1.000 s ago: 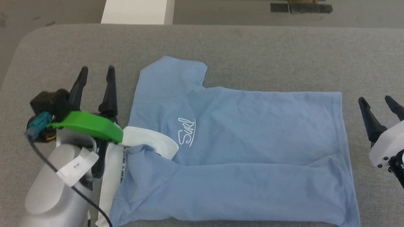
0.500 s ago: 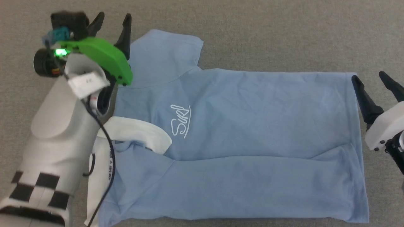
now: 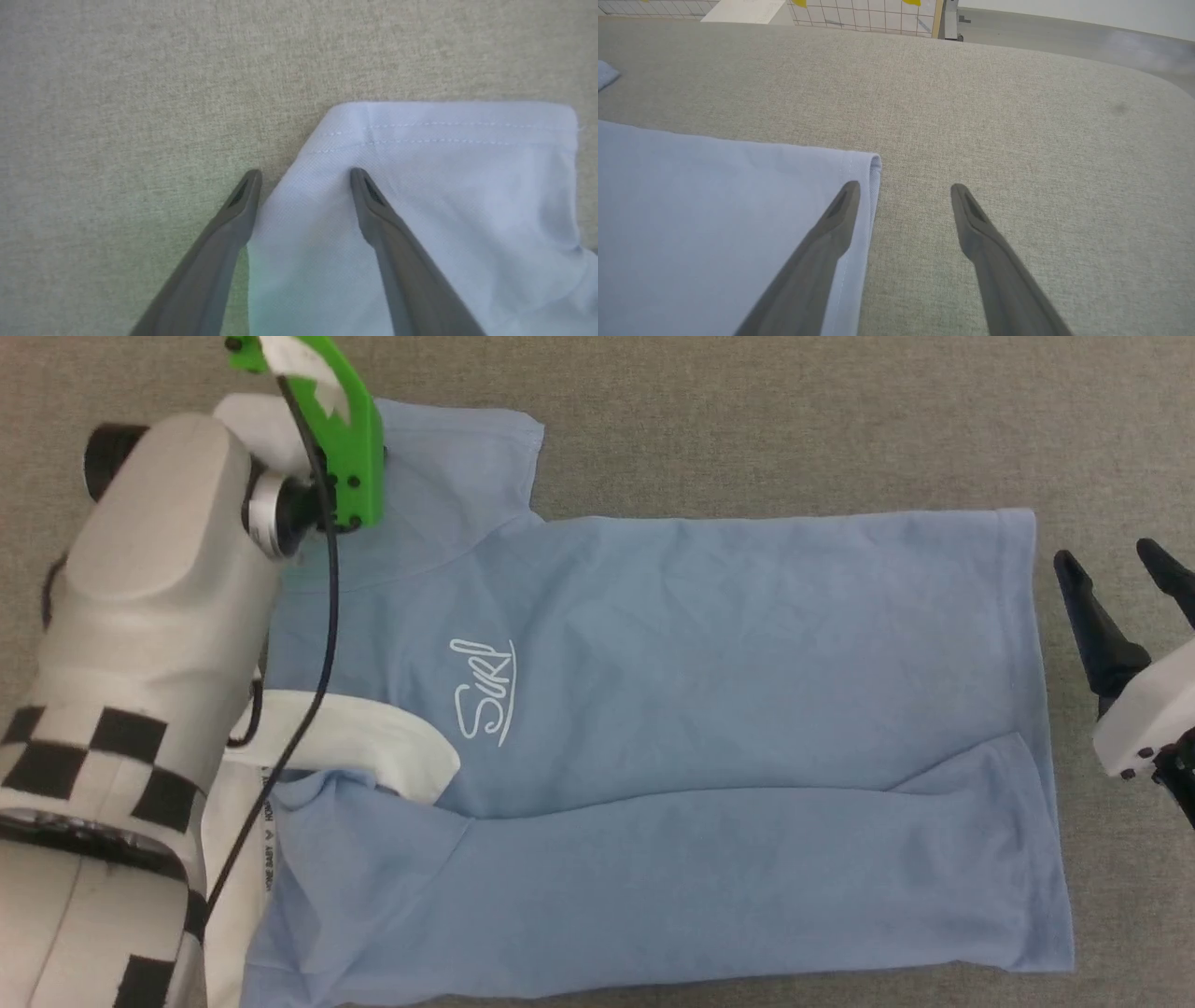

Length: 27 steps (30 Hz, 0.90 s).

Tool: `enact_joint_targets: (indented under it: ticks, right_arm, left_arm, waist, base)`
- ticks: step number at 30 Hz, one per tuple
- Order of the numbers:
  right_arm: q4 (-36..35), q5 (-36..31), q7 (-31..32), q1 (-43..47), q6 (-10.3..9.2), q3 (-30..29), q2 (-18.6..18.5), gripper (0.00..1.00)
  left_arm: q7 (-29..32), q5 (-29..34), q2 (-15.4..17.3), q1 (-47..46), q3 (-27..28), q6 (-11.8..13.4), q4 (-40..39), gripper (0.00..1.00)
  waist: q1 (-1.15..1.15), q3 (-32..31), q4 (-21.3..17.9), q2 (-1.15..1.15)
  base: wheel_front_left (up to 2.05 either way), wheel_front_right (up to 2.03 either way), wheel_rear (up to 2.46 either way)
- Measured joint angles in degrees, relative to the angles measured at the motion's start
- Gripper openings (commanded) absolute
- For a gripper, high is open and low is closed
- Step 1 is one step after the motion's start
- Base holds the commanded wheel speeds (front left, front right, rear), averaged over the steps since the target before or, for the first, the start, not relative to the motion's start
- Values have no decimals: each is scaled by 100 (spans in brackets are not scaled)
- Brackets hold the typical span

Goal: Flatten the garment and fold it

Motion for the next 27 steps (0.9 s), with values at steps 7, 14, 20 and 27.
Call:
enact_joint_targets:
  ticks: [7,14,20,27]
  right_arm:
    - [-68,1,-1,0,0,-64,-1,100]
    - [-209,-13,92,-77,0,-136,-140,100]
    - [-553,102,902,-467,0,91,-371,100]
    - [-494,129,3393,-1161,0,712,-635,100]
  left_arm:
    - [927,-152,9,-297,58,219,-18,11]
    - [1095,-452,-18,-202,191,205,-366,0]
    - [990,-571,-13,37,285,168,-659,0]
    - [1102,-673,0,221,264,213,-1032,0]
  waist:
    - [0,228,-59,0]
    - [0,280,39,0]
    - [0,145,102,0]
    - [0,19,138,0]
  base:
    - [0,0,0]
    - [0,0,0]
    - [0,0,0]
    - [0,0,0]
